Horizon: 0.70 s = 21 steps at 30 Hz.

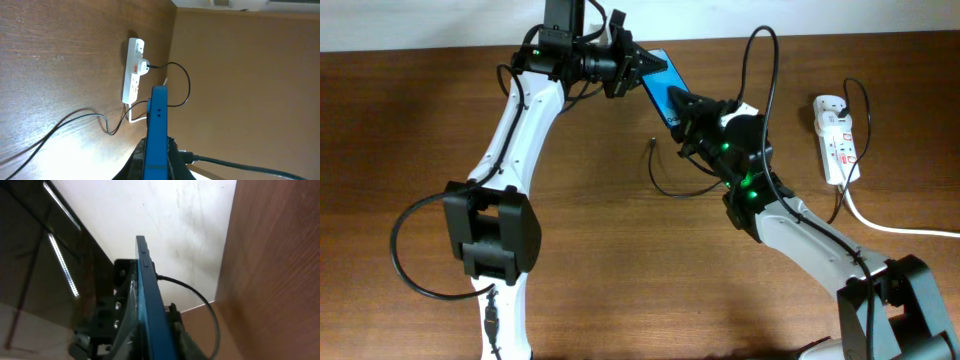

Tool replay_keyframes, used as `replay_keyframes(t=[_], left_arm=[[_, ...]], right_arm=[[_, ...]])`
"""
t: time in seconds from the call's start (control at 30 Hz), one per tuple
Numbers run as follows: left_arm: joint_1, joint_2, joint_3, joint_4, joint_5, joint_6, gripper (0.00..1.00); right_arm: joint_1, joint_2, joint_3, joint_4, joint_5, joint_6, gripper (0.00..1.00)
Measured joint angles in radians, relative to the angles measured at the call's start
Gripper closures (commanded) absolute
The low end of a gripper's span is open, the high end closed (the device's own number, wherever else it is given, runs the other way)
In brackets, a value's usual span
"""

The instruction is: Plug charger to phone and switch on socket

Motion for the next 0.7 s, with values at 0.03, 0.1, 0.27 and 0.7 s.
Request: replay_keyframes(t=[0.03, 0.1, 0.27, 0.7], left_arm=[[0.0, 0.0, 0.0, 0.0, 0.0, 0.005, 1.0], [0.0, 0.0, 0.0, 0.0, 0.0, 0.006, 1.0], [-0.004, 0.0, 0.0, -0.008, 0.001, 0.053, 1.0], [0.191, 0.0, 0.0, -0.268, 0.076, 0.399, 1.0]], right_arm=[[-0.009, 0.0, 0.0, -0.004, -0.006, -0.031, 0.62], [-0.038, 0.0, 0.001, -0.009, -0.016, -0.095, 0.55], [-0.151, 0.0, 0.006, -0.134, -0.064, -0.343, 0.42], [-0.205, 0.001, 0.327, -1.024, -0.189, -1.153, 0.32]])
